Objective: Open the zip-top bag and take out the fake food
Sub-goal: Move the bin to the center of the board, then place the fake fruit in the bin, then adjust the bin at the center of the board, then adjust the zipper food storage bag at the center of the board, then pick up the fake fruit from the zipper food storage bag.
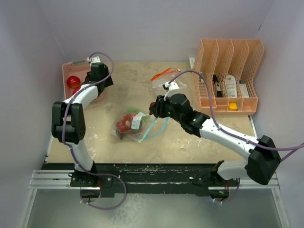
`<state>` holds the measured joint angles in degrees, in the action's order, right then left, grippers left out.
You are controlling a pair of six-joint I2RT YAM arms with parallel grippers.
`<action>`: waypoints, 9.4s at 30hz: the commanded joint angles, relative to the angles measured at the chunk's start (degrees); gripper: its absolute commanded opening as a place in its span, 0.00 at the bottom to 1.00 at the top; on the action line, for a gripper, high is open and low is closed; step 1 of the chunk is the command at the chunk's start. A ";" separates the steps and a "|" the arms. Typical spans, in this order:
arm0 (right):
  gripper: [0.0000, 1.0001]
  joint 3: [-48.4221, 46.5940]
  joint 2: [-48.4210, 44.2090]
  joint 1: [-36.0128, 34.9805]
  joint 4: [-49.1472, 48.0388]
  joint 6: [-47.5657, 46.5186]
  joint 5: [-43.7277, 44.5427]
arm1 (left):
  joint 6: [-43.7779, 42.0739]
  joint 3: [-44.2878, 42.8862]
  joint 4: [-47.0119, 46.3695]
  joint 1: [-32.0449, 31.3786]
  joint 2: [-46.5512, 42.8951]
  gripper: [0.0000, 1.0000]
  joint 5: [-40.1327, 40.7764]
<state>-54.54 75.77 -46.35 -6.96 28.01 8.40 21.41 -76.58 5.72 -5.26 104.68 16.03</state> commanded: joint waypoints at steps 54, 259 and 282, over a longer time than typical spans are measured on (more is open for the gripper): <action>0.12 -69.84 62.33 0.60 8.83 -3.57 -12.11 | 11.86 29.32 10.27 2.28 -43.62 0.99 -3.78; 0.00 15.29 -9.30 -3.79 -10.68 7.32 -8.24 | 29.89 42.99 -57.83 -41.58 -9.84 0.96 -36.80; 0.00 17.15 -15.67 -5.86 -6.46 8.27 -3.53 | 33.91 46.18 -77.80 -42.20 -2.11 0.20 -35.88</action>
<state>-37.91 63.77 -49.47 -12.58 34.11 8.54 52.38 -31.68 -60.69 -47.09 101.43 -22.20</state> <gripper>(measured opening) 0.004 0.203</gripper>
